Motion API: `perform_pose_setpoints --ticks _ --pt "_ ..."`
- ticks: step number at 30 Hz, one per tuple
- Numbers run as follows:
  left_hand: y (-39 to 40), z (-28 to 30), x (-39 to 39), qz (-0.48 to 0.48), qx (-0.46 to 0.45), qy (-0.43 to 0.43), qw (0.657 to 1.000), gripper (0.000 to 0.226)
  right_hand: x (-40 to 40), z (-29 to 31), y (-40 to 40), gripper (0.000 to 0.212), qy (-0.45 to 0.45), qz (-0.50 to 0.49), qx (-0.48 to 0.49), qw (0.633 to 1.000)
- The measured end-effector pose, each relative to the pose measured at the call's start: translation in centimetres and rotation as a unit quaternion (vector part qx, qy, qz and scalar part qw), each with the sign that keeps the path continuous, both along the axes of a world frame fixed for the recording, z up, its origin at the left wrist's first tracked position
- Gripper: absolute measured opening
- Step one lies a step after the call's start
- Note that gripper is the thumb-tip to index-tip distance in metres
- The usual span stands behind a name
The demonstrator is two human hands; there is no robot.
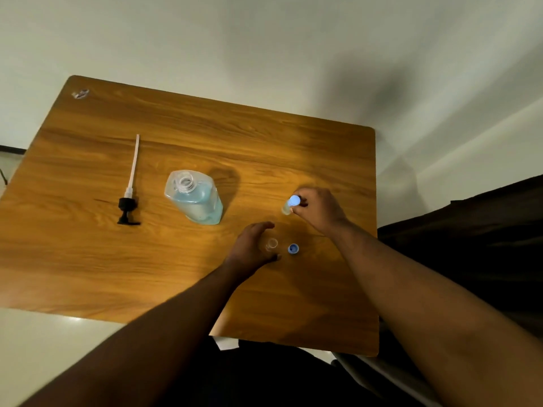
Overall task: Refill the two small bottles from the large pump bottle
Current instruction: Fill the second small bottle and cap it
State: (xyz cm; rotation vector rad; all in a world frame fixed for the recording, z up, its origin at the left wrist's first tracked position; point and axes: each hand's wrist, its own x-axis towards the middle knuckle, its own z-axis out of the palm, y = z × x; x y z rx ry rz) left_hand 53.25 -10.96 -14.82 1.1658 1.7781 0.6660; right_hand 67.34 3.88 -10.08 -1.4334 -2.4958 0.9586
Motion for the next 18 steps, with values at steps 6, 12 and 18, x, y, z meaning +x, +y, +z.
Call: perform_pose_setpoints --ticks 6,12,18 --pt "0.1 0.5 0.1 0.025 0.023 0.039 0.999 0.045 -0.3 -0.7 -0.8 0.037 -0.004 -0.017 -0.045 0.999" --pt "-1.0 3.5 -2.3 0.085 0.087 0.044 0.992 0.042 -0.2 1.4 -2.0 0.052 0.029 0.071 0.052 0.996" --pt "-4.1 6.2 -5.6 0.145 0.121 0.017 0.982 0.042 -4.6 4.0 -4.6 0.044 0.091 0.128 0.119 0.980"
